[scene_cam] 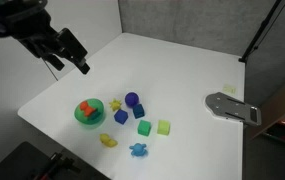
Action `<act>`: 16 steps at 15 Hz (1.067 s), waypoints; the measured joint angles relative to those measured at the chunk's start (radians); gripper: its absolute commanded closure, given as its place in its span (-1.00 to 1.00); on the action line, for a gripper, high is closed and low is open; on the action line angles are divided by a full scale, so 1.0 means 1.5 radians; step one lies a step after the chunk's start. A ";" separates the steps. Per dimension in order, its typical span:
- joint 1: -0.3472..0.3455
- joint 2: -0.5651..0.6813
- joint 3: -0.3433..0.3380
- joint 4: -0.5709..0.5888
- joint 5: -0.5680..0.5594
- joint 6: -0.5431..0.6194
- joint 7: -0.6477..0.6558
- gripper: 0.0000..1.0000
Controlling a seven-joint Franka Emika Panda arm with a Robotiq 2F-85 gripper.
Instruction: Move the yellow object to the right
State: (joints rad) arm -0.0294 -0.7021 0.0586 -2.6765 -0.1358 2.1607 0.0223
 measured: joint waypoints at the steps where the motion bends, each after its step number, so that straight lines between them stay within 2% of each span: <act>1: 0.000 0.000 0.000 0.000 0.000 0.000 0.000 -1.00; 10: 0.002 0.017 0.000 0.013 0.001 0.000 0.000 -1.00; 16: 0.027 0.131 -0.004 0.108 0.046 0.000 -0.001 -1.00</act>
State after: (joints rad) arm 0.0110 -0.5054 0.0521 -2.5142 -0.0668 2.1603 0.0205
